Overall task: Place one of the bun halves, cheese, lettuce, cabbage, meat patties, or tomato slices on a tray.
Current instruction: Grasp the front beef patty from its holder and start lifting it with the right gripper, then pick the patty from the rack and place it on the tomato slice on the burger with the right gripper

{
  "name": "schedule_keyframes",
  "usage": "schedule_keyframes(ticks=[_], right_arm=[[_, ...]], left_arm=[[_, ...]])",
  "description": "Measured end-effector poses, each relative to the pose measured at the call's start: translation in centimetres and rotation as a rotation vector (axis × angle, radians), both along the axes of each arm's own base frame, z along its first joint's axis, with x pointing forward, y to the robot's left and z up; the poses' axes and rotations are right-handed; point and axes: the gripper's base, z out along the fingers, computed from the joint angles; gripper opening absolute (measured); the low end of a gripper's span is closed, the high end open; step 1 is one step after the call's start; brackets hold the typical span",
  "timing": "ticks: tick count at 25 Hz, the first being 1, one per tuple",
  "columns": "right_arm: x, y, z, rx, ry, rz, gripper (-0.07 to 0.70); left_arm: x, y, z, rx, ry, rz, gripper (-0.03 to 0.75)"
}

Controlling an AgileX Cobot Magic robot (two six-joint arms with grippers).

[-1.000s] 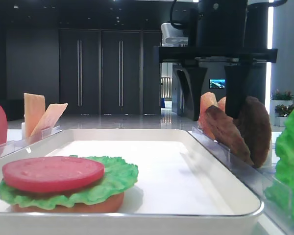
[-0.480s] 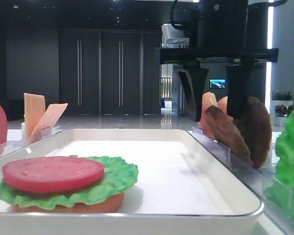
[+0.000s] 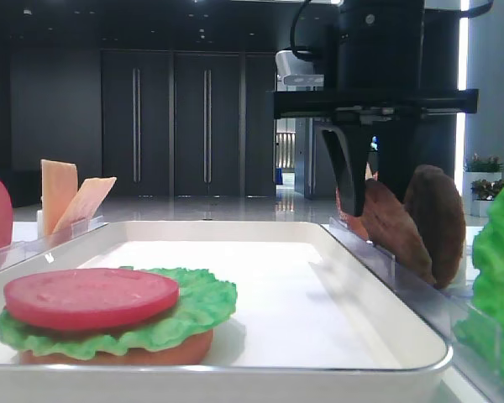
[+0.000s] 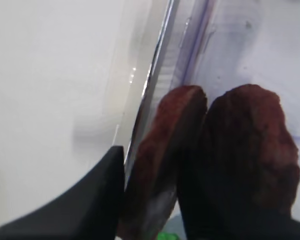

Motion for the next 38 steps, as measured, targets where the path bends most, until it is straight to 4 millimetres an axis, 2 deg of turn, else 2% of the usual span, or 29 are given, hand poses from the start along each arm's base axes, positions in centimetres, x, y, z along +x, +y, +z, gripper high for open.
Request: schedule_keyframes(ticks=[5, 27, 31, 38], right_arm=[[-0.2, 0.1, 0.0, -0.007, 0.006, 0.003, 0.163], [-0.5, -0.4, 1.7, -0.009, -0.026, 0.008, 0.129], [-0.9, -0.7, 3.2, 0.011, -0.055, 0.007, 0.127], [-2.5, -1.4, 7.3, 0.104, -0.120, -0.003, 0.118]], left_arm=[[0.0, 0.0, 0.0, 0.000, 0.000, 0.000, 0.409], [0.0, 0.0, 0.0, 0.000, 0.000, 0.000, 0.409], [0.0, 0.0, 0.0, 0.000, 0.000, 0.000, 0.409], [0.0, 0.0, 0.0, 0.000, 0.000, 0.000, 0.409]])
